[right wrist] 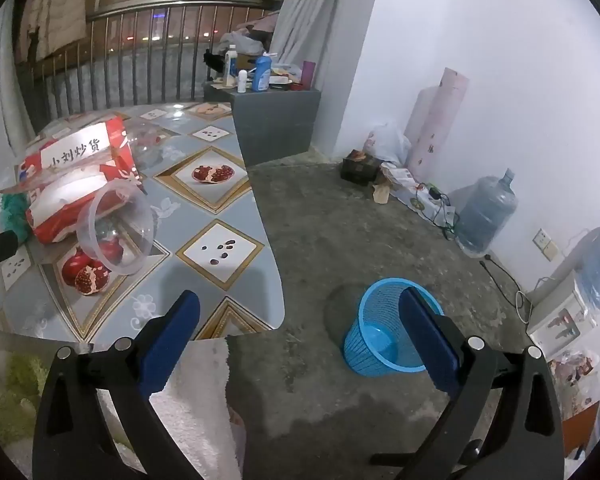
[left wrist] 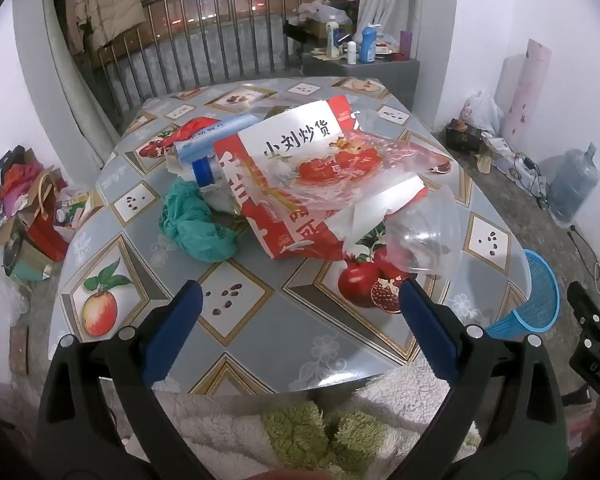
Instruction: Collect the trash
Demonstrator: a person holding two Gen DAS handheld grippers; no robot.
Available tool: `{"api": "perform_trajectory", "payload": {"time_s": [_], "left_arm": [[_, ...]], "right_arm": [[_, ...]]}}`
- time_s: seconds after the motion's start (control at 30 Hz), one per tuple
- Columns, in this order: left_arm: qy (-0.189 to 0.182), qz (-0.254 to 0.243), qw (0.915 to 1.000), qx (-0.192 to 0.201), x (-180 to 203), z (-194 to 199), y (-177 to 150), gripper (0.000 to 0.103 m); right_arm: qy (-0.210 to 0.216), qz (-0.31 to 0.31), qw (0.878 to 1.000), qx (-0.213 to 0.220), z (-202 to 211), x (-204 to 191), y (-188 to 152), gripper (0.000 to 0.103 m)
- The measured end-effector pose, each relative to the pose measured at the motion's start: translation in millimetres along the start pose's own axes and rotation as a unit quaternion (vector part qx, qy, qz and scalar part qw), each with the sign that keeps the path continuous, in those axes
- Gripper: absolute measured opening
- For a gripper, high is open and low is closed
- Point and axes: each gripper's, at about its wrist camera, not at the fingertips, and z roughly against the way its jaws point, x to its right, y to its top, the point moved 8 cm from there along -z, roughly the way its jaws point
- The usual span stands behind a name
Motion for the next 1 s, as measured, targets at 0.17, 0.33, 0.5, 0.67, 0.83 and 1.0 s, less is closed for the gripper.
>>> {"api": "perform_trajectory", "payload": {"time_s": [0.17,0.33,0.5,0.67,0.83,1.0], "left_arm": [[0.000,0.001,1.0000,0.001,0.1,0.1,0.0,0.094],[0.000,0.000,1.0000,-0.002,1.2,-0.9,-0.8,0.094],[-0.001,0.001,1.0000,0.000,0.0,0.2,0.1,0.094],[-0.001,0.001,1.0000,0.000,0.1,0.2,0.1,0.094],[-0.001,0.001,1.0000,0.000,0.1,0.2,0.1,0.094],[-0.001,0.000,1.0000,-0.002,0.3,0.5,-0.6,0.094]], "right_arm": [[0.000,0.000,1.000,-0.001,0.3,-0.7,0.4,0.097],[0.000,0.001,1.000,-0.001,0.0,-1.5,0.2,0.097],[0.000,0.001,1.000,-0.001,-0.6,-2.2,-0.1,0.097],[0.000,0.001,1.000,-0.001,0.0,-2.0,0.1,0.097],[0.000,0.001,1.000,-0.001,0.7,-1.7,0.2,0.097],[0.001,0.001,1.000,-0.002,2.8,-2.7,0.3,0.097]]}}
